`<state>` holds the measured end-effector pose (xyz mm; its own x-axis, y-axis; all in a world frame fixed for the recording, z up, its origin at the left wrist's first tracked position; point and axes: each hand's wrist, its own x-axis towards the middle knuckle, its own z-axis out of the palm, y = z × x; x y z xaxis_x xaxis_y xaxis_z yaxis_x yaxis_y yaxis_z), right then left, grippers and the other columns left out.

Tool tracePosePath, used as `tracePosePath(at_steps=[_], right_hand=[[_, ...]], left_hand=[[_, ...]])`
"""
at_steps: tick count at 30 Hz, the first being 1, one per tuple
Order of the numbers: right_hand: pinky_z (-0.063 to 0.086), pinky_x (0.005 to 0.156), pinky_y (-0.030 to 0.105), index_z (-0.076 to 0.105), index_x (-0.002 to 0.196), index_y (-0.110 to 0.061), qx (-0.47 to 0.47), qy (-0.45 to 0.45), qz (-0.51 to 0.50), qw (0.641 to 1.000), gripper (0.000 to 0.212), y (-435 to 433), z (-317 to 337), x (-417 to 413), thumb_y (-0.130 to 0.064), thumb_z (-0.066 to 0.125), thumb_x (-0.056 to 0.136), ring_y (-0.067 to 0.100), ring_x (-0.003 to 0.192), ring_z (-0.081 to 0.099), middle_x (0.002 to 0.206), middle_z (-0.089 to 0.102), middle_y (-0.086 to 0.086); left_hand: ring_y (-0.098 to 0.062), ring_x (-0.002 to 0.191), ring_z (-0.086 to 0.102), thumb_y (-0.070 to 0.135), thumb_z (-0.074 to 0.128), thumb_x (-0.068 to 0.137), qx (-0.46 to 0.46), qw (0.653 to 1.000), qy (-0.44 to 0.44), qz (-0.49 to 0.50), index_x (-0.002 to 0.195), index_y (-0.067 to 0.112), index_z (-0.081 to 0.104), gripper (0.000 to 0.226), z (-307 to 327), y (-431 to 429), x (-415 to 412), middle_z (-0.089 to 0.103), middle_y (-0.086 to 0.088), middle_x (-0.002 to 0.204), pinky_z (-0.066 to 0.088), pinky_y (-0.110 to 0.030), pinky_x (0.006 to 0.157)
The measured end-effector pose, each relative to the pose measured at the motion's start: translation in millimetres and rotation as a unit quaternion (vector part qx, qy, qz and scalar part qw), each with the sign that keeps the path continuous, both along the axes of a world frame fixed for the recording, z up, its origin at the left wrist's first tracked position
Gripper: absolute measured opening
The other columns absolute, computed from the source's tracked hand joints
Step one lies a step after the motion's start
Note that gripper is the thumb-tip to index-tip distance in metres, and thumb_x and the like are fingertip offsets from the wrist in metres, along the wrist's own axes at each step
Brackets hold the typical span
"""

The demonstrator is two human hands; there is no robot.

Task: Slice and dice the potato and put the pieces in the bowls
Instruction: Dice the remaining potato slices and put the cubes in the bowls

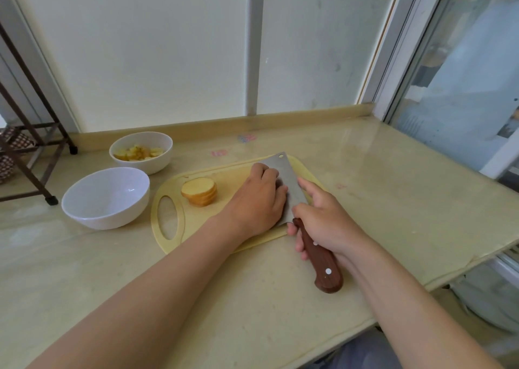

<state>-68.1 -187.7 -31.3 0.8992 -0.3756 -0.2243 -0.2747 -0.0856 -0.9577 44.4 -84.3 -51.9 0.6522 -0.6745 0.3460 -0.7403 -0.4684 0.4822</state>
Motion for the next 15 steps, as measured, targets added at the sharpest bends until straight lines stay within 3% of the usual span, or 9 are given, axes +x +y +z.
tracePosePath(at_steps=[3, 8, 11, 15], right_hand=[[0.048, 0.042, 0.029, 0.027, 0.159, -0.046, 0.008, 0.001, 0.006, 1.000, 0.073, 0, 0, 0, -0.004, 0.040, 0.101, 0.021, 0.044, 0.054, 0.064, 0.061, 0.009], [0.047, 0.042, 0.028, 0.029, 0.159, -0.044, 0.026, -0.008, 0.010, 1.000, 0.072, -2, 1, -2, -0.003, 0.041, 0.102, 0.021, 0.043, 0.054, 0.061, 0.062, 0.008], [0.047, 0.041, 0.028, 0.029, 0.160, -0.042, 0.042, -0.014, 0.007, 0.999, 0.072, -5, 3, -4, -0.001, 0.041, 0.102, 0.021, 0.042, 0.053, 0.059, 0.062, 0.008], [0.046, 0.038, 0.027, 0.036, 0.157, -0.034, 0.069, -0.029, 0.009, 0.997, 0.066, -14, 11, 2, 0.002, 0.042, 0.102, 0.021, 0.038, 0.052, 0.059, 0.062, 0.011]], left_hand=[[-0.026, 0.100, 0.053, 0.020, 0.045, 0.099, -0.016, 1.000, -0.016, -0.010, 0.115, 0.003, 0.057, 0.026, 0, -2, 1, 0.049, -0.011, 0.114, 0.041, -0.031, 0.090], [-0.023, 0.099, 0.056, 0.012, 0.051, 0.096, -0.059, 0.998, -0.019, -0.014, 0.111, 0.003, 0.066, 0.022, 3, -6, 1, 0.057, -0.011, 0.112, 0.034, -0.016, 0.084], [-0.022, 0.100, 0.058, 0.011, 0.053, 0.095, -0.061, 0.998, -0.016, -0.015, 0.105, 0.004, 0.069, 0.020, 6, -9, 4, 0.060, -0.009, 0.110, 0.039, -0.021, 0.087], [-0.022, 0.098, 0.055, 0.016, 0.050, 0.096, 0.002, 0.999, -0.024, -0.025, 0.101, 0.006, 0.069, 0.022, 22, -15, 8, 0.060, -0.009, 0.108, 0.042, -0.031, 0.086]])
